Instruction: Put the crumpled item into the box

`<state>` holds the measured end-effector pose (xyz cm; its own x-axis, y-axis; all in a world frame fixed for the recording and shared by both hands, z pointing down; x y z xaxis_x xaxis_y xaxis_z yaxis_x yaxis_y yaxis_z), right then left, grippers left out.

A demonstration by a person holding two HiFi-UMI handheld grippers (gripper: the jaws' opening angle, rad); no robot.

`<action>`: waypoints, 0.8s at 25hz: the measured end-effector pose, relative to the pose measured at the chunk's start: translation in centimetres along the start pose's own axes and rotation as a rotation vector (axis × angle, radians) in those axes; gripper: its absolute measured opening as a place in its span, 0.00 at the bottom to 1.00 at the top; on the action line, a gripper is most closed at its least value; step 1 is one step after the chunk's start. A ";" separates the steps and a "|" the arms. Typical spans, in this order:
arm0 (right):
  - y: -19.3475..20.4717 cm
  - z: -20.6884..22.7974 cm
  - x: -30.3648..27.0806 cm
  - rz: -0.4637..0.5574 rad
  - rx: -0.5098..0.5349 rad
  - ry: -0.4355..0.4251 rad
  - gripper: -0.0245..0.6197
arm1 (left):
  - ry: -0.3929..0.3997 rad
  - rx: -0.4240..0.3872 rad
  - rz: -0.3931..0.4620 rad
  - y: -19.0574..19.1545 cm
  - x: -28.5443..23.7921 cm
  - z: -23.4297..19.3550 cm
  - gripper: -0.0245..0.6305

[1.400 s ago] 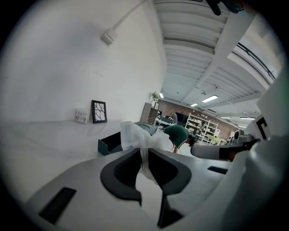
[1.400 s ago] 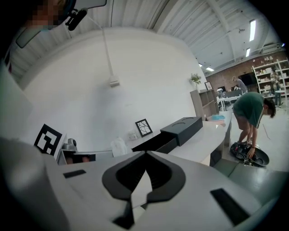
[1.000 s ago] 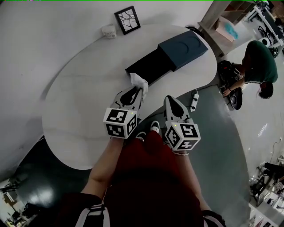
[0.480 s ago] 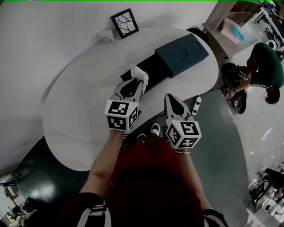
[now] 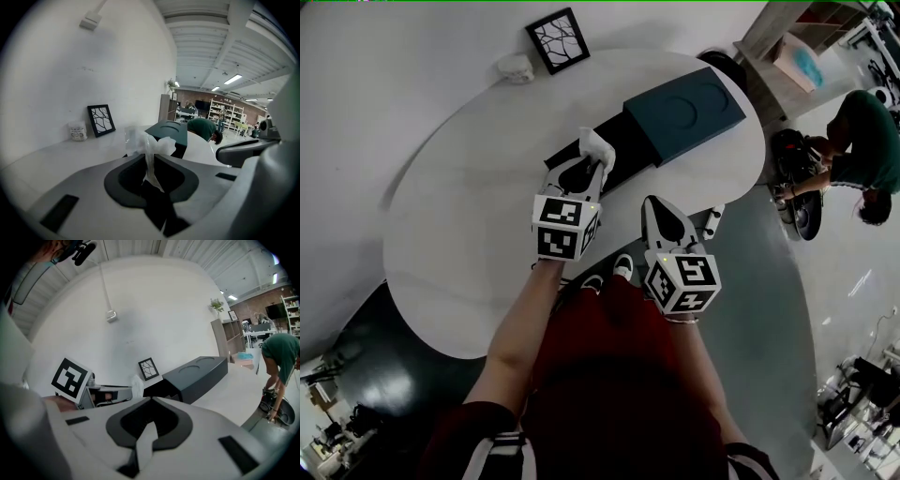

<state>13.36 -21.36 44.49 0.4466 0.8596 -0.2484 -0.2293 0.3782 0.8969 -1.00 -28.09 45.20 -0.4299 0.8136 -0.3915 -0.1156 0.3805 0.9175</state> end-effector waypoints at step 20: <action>0.6 0.6 -1.0 -0.040 -0.002 0.009 0.06 | 0.004 -0.156 -0.136 1.4 -2.1 0.2 0.15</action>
<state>13.25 -22.21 45.51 0.4477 0.8469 -0.2869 -0.2133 0.4128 0.8855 -0.02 -29.19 47.32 -0.4046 0.7574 -0.5125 -0.3099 0.4138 0.8560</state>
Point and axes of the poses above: the fingertips, and each gripper's own axes: x backward along the fingers, z to its right, y out of its underside, the point moved 5 cm from there along x, backward along the fingers, and after that the axes turned 9 degrees about z, right-handed, at the moved point
